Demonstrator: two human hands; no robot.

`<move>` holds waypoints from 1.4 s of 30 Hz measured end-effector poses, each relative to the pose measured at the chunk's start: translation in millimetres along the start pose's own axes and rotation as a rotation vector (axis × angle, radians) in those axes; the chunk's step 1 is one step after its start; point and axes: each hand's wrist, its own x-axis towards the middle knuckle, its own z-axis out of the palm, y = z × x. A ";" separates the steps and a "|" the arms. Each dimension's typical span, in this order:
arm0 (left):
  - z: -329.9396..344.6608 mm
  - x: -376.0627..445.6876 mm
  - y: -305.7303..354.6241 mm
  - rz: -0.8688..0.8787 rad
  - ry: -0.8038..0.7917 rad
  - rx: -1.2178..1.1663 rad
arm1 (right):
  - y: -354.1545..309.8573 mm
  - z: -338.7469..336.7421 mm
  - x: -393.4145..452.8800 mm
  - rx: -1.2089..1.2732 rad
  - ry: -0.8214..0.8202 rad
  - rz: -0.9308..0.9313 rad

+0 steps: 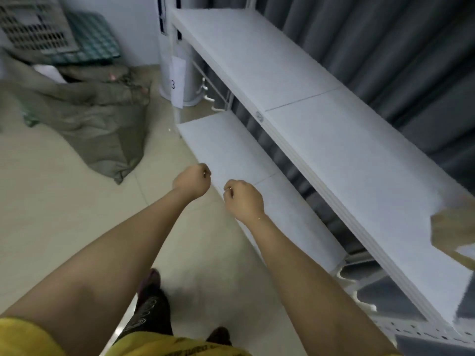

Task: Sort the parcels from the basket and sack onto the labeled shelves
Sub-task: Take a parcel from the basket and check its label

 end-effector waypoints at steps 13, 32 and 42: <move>-278.5 101.6 -231.3 -0.249 0.228 -0.025 | -297.2 102.6 220.2 0.069 -0.108 -0.199; -625.3 335.2 -489.7 -0.456 0.405 -0.193 | -656.0 185.3 604.6 0.093 -0.308 -0.422; -793.6 474.6 -624.8 -0.450 0.460 -0.147 | -841.8 254.1 776.1 0.280 -0.368 -0.389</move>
